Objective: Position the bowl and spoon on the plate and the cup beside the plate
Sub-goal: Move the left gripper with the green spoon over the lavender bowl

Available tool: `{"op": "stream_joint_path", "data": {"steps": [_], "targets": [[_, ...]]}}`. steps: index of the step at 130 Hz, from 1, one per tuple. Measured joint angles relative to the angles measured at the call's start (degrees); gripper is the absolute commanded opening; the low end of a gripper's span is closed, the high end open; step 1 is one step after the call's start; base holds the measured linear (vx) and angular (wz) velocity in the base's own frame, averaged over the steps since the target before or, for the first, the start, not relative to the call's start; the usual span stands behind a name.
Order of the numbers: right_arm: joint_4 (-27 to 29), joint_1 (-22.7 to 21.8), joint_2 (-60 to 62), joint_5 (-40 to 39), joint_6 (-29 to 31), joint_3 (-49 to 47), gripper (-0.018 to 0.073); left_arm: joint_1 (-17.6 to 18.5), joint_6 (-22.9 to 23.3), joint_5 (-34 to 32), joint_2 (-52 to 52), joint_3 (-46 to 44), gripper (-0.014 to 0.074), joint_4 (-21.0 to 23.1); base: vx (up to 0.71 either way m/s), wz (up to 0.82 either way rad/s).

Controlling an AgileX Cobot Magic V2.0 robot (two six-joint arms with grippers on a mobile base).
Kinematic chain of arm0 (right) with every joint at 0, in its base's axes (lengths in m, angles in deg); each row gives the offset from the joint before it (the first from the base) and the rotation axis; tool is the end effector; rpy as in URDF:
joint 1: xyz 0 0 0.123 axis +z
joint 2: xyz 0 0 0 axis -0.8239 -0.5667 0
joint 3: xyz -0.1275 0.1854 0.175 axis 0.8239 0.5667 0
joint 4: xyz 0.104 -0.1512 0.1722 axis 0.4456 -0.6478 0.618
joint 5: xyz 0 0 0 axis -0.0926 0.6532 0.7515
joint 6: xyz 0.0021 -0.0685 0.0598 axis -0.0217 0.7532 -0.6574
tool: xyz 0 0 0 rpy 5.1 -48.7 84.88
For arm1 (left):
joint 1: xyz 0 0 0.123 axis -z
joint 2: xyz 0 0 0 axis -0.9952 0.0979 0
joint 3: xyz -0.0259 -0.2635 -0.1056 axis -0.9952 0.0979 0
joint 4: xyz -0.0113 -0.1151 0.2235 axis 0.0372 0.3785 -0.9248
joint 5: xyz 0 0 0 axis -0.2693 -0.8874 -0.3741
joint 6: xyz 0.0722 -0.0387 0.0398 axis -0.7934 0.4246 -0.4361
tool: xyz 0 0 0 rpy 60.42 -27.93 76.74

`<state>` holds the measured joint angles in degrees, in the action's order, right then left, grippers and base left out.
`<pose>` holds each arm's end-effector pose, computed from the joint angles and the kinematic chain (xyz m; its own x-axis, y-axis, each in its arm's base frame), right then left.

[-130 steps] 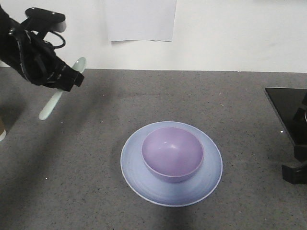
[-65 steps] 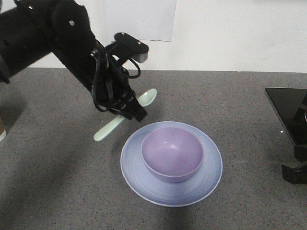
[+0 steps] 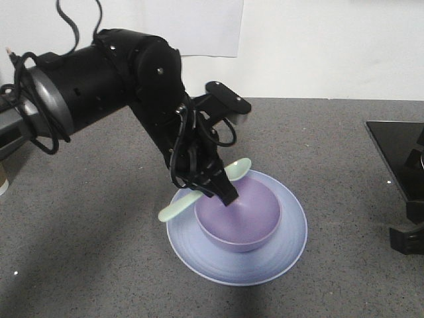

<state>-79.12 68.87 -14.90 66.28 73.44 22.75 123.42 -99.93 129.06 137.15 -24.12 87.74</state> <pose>0.1447 0.0278 0.3155 -0.6376 -0.0951 -0.7645 -0.1433 0.9897 -0.0036 0.3039 -0.2623 0.3137 -0.5559 0.7617 -0.3329 0.8168 0.5749 -0.0484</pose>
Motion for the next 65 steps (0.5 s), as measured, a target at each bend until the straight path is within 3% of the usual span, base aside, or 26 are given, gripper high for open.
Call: {"op": "stream_joint_path", "data": {"steps": [39, 65], "targets": [[0.00, 0.00, 0.00, 0.00, 0.00, 0.00, -0.0008, 3.60, 0.26, 0.00, 1.39, -0.07, 0.0001, -1.88, 0.00, 0.00], [0.00, 0.00, 0.00, 0.00, 0.00, 0.00, -0.0008, 3.90, 1.86, 0.00, 1.74, -0.07, 0.0007, -4.01, 0.00, 0.00]]}}
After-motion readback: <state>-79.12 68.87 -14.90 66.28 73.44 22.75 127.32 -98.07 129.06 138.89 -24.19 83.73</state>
